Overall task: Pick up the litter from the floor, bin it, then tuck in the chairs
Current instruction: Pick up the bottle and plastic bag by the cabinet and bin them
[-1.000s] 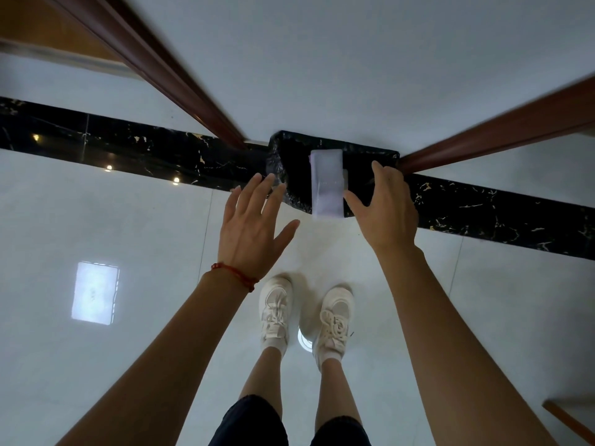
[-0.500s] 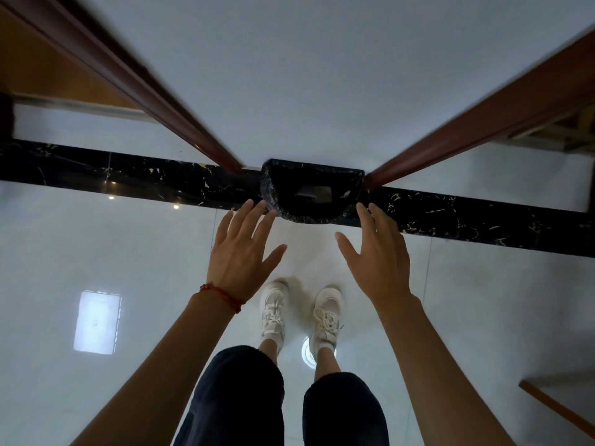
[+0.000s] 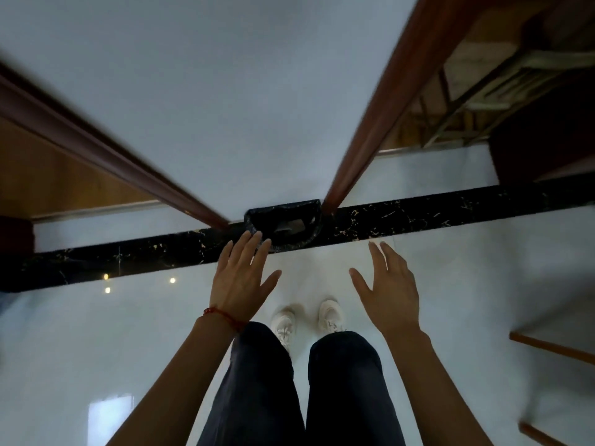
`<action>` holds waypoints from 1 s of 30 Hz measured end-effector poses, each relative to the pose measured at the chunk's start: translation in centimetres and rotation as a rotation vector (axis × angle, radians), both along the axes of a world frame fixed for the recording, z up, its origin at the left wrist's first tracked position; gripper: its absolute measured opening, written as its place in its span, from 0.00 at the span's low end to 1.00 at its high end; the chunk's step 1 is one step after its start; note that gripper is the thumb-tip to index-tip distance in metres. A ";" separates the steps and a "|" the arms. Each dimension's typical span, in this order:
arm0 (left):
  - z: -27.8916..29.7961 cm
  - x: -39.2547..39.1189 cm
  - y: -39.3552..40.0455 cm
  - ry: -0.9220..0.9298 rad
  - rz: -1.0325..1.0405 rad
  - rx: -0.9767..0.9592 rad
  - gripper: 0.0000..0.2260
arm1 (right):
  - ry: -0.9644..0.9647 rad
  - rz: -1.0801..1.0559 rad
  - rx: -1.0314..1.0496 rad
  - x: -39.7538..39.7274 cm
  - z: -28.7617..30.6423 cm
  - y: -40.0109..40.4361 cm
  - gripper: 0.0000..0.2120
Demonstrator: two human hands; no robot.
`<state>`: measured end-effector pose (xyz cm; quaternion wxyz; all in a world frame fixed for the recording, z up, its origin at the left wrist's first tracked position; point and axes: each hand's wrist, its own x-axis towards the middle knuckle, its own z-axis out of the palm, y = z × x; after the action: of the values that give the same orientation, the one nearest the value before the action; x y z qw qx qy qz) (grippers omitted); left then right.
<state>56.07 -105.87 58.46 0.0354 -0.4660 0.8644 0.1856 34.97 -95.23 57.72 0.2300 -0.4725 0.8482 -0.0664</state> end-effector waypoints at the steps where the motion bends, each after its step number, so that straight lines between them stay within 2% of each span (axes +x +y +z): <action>1: 0.7 -0.3 0.0 -0.007 -0.032 -0.003 0.23 | 0.001 -0.047 -0.011 -0.2 0.7 0.9 0.28; 3: 2.1 -1.2 0.2 -0.025 -0.088 0.008 0.25 | 0.006 -0.137 -0.029 -0.7 1.9 2.8 0.28; 7: 4.2 -4.4 0.8 -0.052 -0.233 0.015 0.37 | 0.018 -0.277 -0.019 -2.5 3.5 6.7 0.28; 21: 6.9 -26.9 11.7 -0.067 -0.674 0.011 0.33 | 0.061 -0.686 -0.026 -16.3 6.7 23.9 0.28; 30: 8.7 -40.7 16.1 -0.054 -0.898 -0.044 0.37 | 0.068 -0.962 -0.010 -24.3 7.6 31.1 0.29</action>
<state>15.40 -89.79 67.18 0.1251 -0.0500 0.9834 0.1211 10.72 -64.15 65.27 0.1429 -0.0296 0.9772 -0.1539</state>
